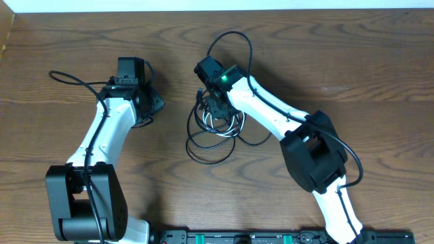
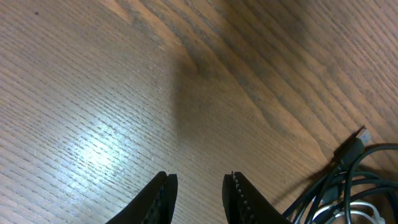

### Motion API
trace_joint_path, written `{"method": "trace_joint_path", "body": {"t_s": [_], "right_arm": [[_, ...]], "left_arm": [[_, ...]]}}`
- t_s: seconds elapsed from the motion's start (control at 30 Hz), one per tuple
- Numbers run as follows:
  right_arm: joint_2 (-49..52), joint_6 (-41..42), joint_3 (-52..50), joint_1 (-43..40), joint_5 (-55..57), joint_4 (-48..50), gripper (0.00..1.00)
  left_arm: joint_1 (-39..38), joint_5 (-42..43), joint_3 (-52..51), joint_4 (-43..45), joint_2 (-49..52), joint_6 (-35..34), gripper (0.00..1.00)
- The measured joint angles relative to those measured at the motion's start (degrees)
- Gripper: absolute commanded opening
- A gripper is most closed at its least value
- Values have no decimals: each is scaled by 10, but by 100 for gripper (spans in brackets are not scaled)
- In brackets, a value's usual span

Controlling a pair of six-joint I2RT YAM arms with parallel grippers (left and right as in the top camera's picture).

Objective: Untangle cables

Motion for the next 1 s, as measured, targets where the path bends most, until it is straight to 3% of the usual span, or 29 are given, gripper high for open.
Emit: {"method": "trace_joint_path", "body": {"t_s": [0.3, 0.43, 0.5, 0.6, 0.73, 0.83, 1.0], "right_arm": [[8, 8, 0, 31, -78, 2, 20], [8, 6, 0, 34, -92, 9, 26], [8, 5, 0, 34, -109, 22, 31], [8, -25, -1, 35, -110, 56, 49], [8, -81, -1, 35, -62, 88, 48], [8, -126, -1, 34, -16, 83, 34], [8, -214, -2, 31, 35, 52, 31]], "left_arm": [[0, -3, 0, 0, 0, 0, 30], [0, -3, 0, 0, 0, 0, 30], [0, -3, 0, 0, 0, 0, 30], [0, -3, 0, 0, 0, 0, 30], [0, -4, 0, 0, 0, 0, 30], [0, -4, 0, 0, 0, -1, 30], [0, -4, 0, 0, 0, -1, 30]]}}
